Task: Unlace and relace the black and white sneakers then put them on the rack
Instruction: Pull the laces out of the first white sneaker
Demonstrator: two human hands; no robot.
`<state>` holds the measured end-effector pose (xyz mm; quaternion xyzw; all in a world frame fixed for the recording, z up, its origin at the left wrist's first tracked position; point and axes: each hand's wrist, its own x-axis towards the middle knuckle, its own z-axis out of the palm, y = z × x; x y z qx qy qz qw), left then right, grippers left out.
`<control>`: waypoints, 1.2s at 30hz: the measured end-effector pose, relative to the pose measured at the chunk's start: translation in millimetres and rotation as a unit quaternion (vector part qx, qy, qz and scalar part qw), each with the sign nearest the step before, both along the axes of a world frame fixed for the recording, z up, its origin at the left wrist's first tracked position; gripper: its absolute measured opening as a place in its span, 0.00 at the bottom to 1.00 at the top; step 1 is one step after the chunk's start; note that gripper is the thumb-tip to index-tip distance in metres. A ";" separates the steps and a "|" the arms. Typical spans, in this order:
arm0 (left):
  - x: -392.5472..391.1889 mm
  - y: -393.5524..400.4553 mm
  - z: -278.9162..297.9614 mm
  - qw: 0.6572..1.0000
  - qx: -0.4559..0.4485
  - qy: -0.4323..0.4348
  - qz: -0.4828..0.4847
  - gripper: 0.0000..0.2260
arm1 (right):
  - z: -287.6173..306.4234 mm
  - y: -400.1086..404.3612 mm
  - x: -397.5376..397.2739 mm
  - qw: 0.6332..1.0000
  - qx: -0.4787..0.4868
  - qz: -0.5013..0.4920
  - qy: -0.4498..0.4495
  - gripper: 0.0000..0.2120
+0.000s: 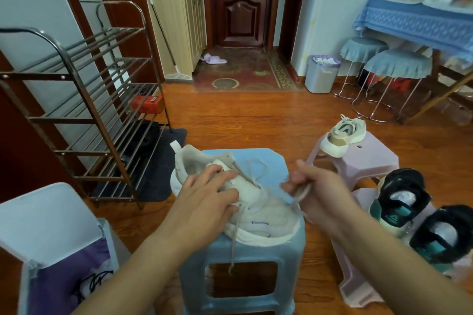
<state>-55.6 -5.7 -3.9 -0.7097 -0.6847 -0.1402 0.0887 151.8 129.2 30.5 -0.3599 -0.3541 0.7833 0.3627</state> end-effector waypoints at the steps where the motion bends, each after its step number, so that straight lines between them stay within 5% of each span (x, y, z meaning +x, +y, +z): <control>1: -0.1 0.9 -1.3 1.000 0.002 0.002 0.002 0.04 | 4.5 16.7 20.4 0.994 -0.068 -0.088 0.003 0.10; 3: -1.0 1.9 -1.6 1.000 0.010 0.003 0.005 0.06 | 11.9 49.3 65.2 0.955 -0.130 -0.263 -0.042 0.07; 6: -2.2 1.8 -0.6 1.000 0.006 -0.017 -0.006 0.05 | 18.5 69.2 88.7 0.904 0.032 -0.307 -0.296 0.08; 8: -3.2 1.7 -0.6 0.999 0.000 -0.033 -0.013 0.03 | 27.3 56.0 62.5 0.835 0.204 -0.210 -0.466 0.07; 11: -3.4 1.9 0.0 0.999 0.000 -0.031 -0.014 0.03 | 35.7 14.7 10.4 0.759 0.401 -0.007 -0.513 0.14; 15: -2.2 1.2 1.4 1.000 -0.001 -0.024 -0.011 0.04 | 23.7 -23.5 -16.6 0.626 0.480 0.271 -0.552 0.39; 17: -2.3 0.6 1.3 1.000 0.000 -0.022 -0.008 0.04 | 12.9 -28.3 -14.7 0.545 0.495 0.312 -0.600 0.42; 26: -1.0 3.2 2.4 1.000 -0.002 -0.013 -0.007 0.03 | -7.4 -30.2 -12.5 0.467 0.594 0.199 -0.625 0.04; 28: 0.3 3.4 2.0 1.000 -0.002 -0.009 -0.006 0.03 | -5.9 -26.1 -12.5 0.482 0.570 0.225 -0.626 0.08; 29: 0.3 3.2 1.6 1.000 0.000 -0.007 -0.005 0.03 | 2.7 -23.5 -10.8 0.538 0.536 0.244 -0.603 0.10; 31: 0.1 2.8 1.3 1.000 0.003 -0.005 -0.003 0.03 | 24.7 -12.9 1.2 0.705 0.405 0.237 -0.532 0.10; 33: 0.3 3.3 0.6 1.000 0.001 0.000 0.004 0.03 | 35.9 12.3 21.6 0.835 0.236 0.135 -0.479 0.06; 34: 0.2 4.1 -0.1 1.000 0.000 0.005 0.009 0.04 | 35.9 27.1 34.4 0.875 0.153 0.043 -0.458 0.06; 36: 1.7 6.1 -2.3 1.000 0.007 0.015 0.021 0.04 | 32.1 56.1 56.8 0.887 0.054 -0.118 -0.443 0.12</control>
